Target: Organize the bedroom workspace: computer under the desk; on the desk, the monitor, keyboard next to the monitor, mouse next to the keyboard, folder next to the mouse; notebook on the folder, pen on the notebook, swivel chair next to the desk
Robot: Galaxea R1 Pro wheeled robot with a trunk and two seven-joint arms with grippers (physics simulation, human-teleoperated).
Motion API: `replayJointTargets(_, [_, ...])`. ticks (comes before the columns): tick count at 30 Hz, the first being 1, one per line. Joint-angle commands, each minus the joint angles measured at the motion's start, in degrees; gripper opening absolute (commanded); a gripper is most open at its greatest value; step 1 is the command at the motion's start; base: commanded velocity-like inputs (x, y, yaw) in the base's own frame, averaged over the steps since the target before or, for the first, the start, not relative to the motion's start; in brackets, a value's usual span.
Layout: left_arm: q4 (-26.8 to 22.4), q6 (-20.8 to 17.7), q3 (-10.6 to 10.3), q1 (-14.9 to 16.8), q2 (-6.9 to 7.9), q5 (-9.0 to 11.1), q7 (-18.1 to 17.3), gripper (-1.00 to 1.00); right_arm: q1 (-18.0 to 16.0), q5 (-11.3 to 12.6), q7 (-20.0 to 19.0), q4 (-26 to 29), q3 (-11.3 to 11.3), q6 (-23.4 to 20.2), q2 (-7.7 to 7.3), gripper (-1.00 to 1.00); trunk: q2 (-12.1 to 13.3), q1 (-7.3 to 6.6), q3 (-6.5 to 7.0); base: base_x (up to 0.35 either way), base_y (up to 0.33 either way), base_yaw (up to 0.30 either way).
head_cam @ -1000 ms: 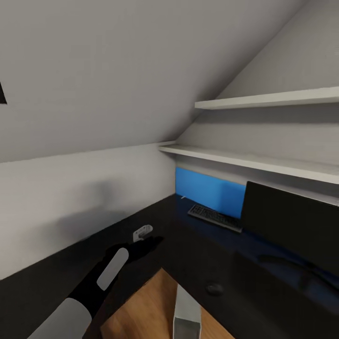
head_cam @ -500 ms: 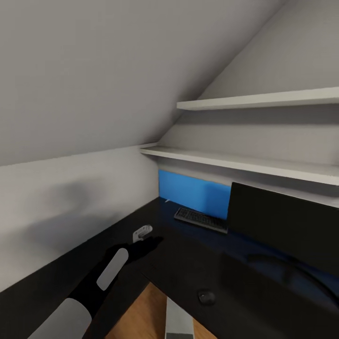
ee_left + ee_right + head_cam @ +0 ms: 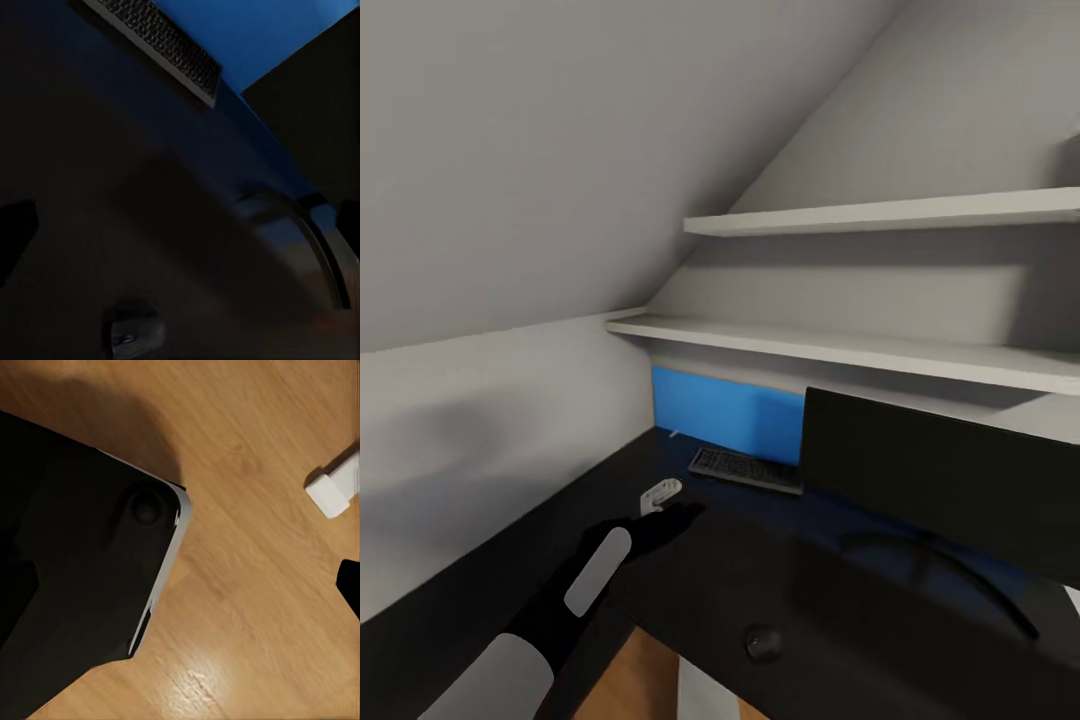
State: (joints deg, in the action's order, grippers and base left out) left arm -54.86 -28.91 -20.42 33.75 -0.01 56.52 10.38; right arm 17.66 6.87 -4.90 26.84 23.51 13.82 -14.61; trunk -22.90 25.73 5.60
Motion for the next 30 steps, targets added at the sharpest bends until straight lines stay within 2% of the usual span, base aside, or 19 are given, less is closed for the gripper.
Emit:
replayJointTargets(1, [-0.08, -0.1, -0.06, 0.0, 0.02, 0.61, 0.52, 1.0, 0.01, 0.62, -0.11, 0.05, 0.31, 0.1, -0.07, 1.0, -0.02, 0.05, 0.02, 0.322, 0.0, -0.292])
replayJointTargets(11, [-0.02, -0.02, -0.06, -0.02, 0.01, 0.61, 0.52, 1.0, 0.01, 0.62, -0.11, 0.05, 0.31, 0.06, -0.07, 1.0, -0.02, 0.05, 0.28, 0.334, 0.012, -0.292])
replayJointTargets(19, [0.07, 0.07, -0.06, -0.02, 0.06, 0.61, 0.52, 1.0, 0.01, 0.61, -0.11, 0.05, 0.31, 0.06, -0.07, 1.0, -0.02, 0.05, 0.48, 0.335, 0.105, -0.283])
replayJointTargets(24, [0.09, 0.15, -0.09, -0.06, 0.15, 0.55, 0.58, 1.0, 0.01, 0.6, -0.11, 0.05, 0.31, 0.06, -0.07, 1.0, -0.02, 0.05, 0.56, 0.268, 0.152, -0.121])
replayJointTargets(30, [0.1, 0.19, -0.14, -0.08, 0.15, 0.52, 0.61, 1.0, 0.01, 0.6, -0.11, 0.05, 0.31, 0.06, -0.07, 1.0, -0.02, 0.05, 0.57, 0.055, 0.031, -0.018])
